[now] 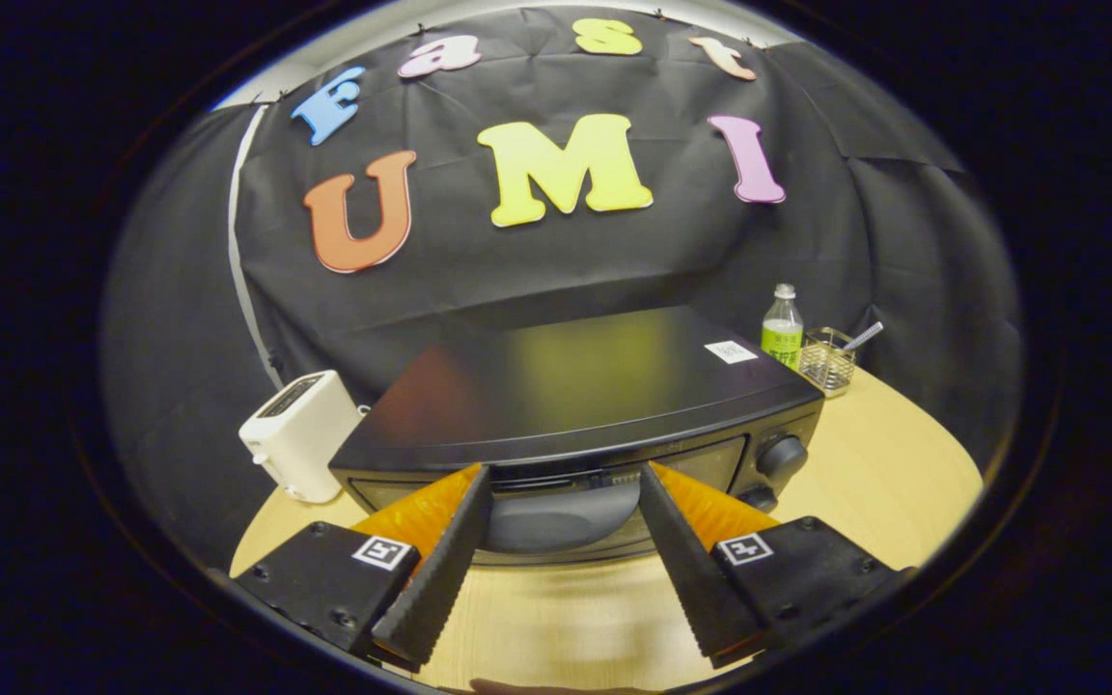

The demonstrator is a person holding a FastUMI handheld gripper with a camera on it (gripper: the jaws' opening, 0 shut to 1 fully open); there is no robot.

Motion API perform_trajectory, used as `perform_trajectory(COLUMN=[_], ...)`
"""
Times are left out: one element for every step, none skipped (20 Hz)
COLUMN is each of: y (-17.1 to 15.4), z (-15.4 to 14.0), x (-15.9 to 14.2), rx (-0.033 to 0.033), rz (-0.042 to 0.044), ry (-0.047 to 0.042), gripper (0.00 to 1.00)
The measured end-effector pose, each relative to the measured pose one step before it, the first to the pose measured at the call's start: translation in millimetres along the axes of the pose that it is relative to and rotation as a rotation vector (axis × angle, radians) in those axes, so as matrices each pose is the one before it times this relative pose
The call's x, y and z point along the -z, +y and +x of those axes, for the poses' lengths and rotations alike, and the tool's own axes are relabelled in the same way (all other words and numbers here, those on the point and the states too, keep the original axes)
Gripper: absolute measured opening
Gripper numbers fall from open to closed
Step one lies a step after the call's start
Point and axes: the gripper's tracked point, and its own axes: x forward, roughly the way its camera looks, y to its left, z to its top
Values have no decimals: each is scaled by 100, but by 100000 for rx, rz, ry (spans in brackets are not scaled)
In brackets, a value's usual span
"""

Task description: Open the toaster oven, put the food inside, and close the toaster oven door.

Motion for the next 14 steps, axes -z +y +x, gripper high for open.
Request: perform_trajectory(y=[-95,-9,-62,-99,-72,-86,-93,-97,-97,-102,-124,-9,-137,-167], z=[-255,-336,-437,-390,-493,-421,-434,-453,-389,-411,-379,-293,-311,-329], x=[373,406,427,543,426,556,531,503,603,701,792,729,758,989], rx=[-2081,-2144,-1900,-1466,-1253,-906,-701,-396,-166,48,175,286,485,578], rz=[1520,1046,1279,861,92,-27,-261,-289,-288,138,-434,-875,-1202,-1266], ry=[-610,-264,463,764,997,838,987,777,1021,1052,1385,855,846,1252], gripper=[100,100,99,99,99,99,99,99,99,99,99,99,99,99])
